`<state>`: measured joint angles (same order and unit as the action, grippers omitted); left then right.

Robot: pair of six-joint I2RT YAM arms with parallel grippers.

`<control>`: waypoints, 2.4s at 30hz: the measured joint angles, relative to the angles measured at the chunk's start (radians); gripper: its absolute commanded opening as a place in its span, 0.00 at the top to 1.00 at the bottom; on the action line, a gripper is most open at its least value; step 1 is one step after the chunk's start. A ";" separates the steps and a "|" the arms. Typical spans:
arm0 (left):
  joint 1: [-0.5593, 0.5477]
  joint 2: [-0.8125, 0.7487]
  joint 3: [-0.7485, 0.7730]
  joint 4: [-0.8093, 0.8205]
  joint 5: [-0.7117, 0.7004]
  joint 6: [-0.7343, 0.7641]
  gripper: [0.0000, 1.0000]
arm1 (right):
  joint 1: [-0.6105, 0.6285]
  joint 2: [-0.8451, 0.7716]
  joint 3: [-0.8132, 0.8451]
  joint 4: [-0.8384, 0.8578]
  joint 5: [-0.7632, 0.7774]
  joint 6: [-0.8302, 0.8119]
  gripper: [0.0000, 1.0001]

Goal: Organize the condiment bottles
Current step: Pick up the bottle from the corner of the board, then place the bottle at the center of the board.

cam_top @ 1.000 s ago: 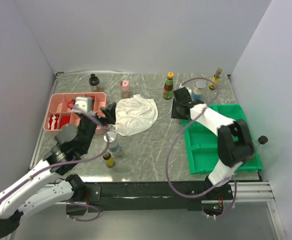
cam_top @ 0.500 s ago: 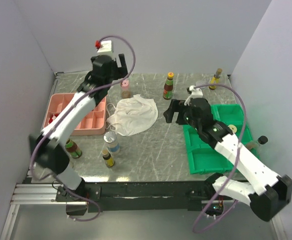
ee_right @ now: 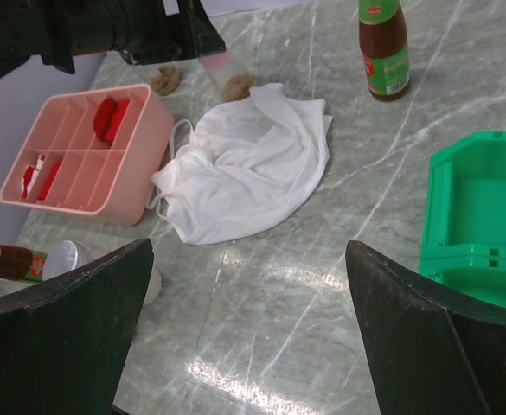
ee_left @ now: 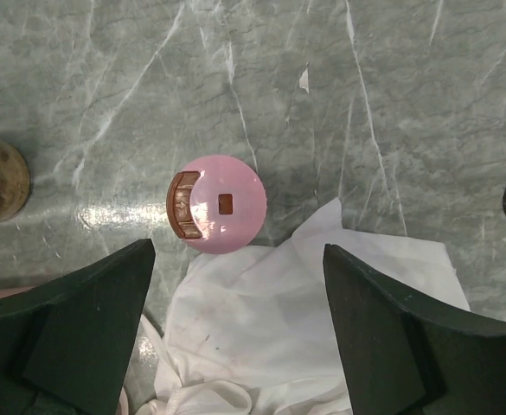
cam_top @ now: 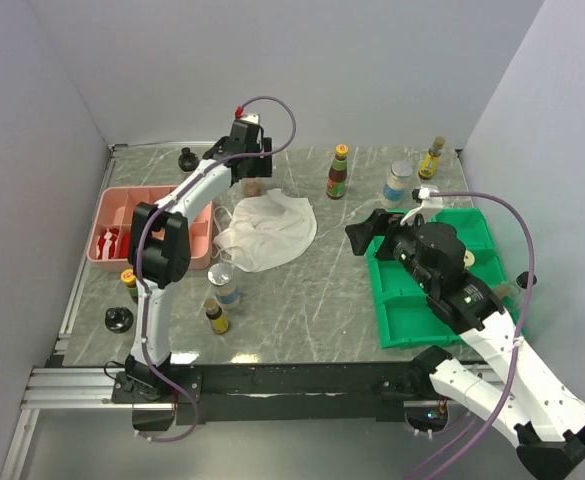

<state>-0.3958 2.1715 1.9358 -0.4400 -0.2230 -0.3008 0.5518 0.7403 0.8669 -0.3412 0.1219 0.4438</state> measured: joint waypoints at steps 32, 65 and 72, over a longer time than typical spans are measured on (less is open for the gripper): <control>-0.067 -0.159 -0.061 0.098 0.033 0.048 0.99 | 0.000 -0.035 -0.026 -0.018 0.068 -0.016 0.00; -0.619 -0.318 -0.578 0.234 -0.028 -0.151 0.45 | 0.000 -0.267 -0.025 -0.163 0.125 0.034 0.00; -0.624 -0.314 -0.586 0.257 -0.013 -0.168 0.18 | 0.000 -0.243 -0.023 -0.171 0.126 0.035 0.00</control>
<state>-1.0199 1.8576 1.3495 -0.1825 -0.2359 -0.4686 0.5522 0.4969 0.8436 -0.5117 0.2478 0.4786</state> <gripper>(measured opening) 0.705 0.999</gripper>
